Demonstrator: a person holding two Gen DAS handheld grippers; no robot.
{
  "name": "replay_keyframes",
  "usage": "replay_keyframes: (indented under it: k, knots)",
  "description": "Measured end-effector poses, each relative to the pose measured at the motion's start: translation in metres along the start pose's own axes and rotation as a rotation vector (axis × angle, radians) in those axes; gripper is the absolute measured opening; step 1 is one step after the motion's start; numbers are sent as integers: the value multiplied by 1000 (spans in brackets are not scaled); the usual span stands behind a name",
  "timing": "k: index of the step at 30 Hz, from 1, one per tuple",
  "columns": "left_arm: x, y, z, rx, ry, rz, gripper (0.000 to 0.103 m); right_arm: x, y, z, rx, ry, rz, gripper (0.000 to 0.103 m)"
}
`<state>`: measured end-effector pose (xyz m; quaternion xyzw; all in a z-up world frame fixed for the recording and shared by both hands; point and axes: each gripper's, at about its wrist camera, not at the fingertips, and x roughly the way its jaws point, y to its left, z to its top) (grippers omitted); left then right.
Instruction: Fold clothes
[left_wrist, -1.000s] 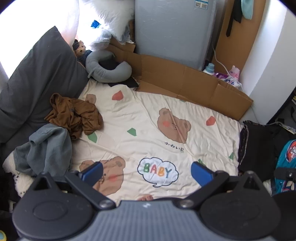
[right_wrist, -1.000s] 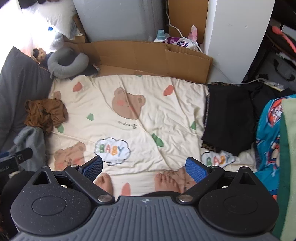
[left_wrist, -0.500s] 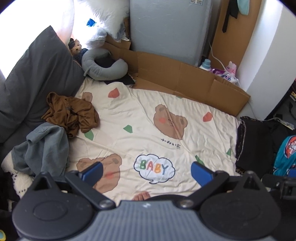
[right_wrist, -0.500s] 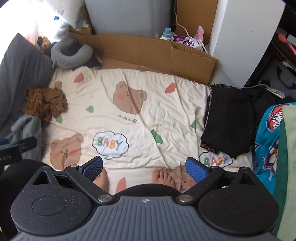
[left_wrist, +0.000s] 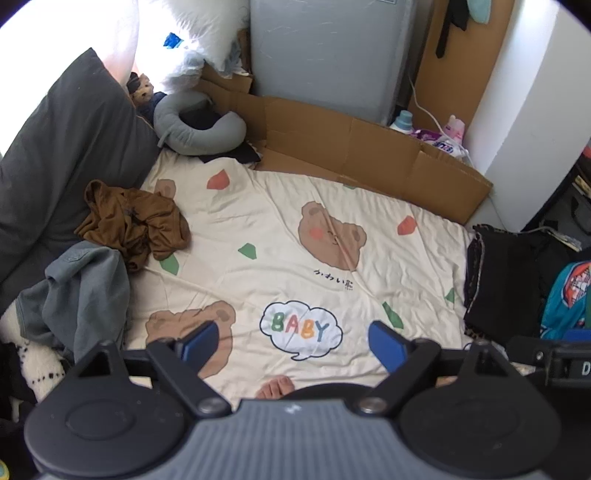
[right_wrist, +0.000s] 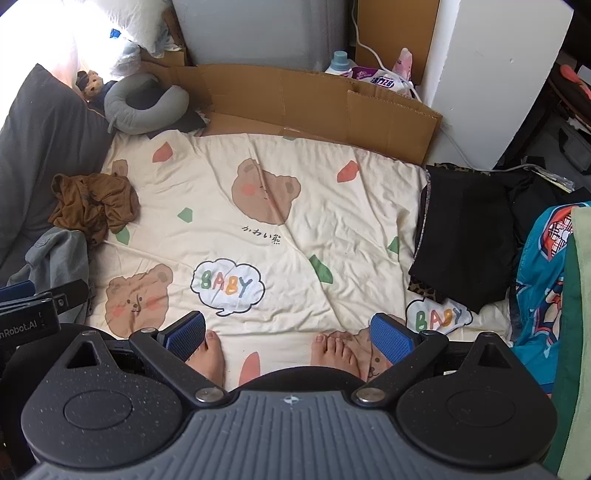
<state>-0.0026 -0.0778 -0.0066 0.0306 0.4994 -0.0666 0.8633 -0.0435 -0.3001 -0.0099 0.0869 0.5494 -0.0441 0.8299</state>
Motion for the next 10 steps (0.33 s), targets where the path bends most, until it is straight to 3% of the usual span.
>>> replay_keyframes:
  k: [10]
  knots:
    - [0,-2,-1,4,-2,4,90,1,2,1,2,-9,5,99]
